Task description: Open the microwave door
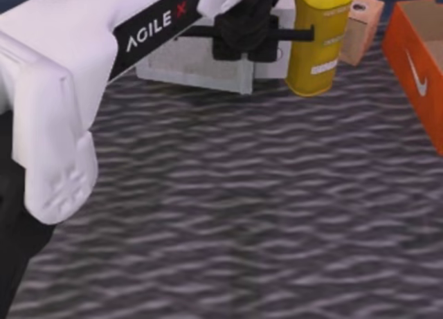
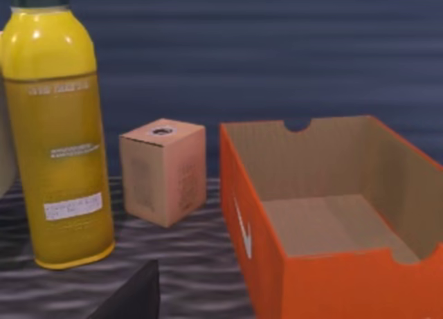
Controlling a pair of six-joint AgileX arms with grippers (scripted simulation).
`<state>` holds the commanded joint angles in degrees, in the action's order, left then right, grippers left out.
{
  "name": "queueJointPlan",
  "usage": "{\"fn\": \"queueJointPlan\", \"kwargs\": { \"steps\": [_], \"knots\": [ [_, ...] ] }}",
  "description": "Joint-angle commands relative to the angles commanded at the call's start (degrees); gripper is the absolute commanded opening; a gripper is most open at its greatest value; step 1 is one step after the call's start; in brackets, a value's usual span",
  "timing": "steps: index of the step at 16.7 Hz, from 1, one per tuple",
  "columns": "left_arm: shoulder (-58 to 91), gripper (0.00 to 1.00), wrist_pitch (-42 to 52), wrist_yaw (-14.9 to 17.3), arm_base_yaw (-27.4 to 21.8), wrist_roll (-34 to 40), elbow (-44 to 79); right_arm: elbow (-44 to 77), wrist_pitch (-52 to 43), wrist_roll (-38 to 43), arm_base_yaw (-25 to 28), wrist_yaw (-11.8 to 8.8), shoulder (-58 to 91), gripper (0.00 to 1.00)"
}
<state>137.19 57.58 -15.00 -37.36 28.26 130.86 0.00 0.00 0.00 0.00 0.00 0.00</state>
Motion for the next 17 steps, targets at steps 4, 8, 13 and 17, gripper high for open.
{"fn": "queueJointPlan", "kwargs": {
  "steps": [4,8,13,17],
  "knots": [
    [-2.8,0.00,-2.4,0.7,0.5,-2.2,-4.4,0.0,0.0,0.0,0.0,0.0,0.0,1.00],
    [-7.2,0.00,-6.4,2.3,0.9,-5.6,-12.1,0.0,0.0,0.0,0.0,0.0,0.0,1.00],
    [-7.8,0.00,-6.9,2.6,1.0,-6.0,-12.8,0.0,0.0,0.0,0.0,0.0,0.0,1.00],
    [-7.8,0.00,-6.9,2.6,1.0,-6.0,-12.8,0.0,0.0,0.0,0.0,0.0,0.0,1.00]
  ]
}}
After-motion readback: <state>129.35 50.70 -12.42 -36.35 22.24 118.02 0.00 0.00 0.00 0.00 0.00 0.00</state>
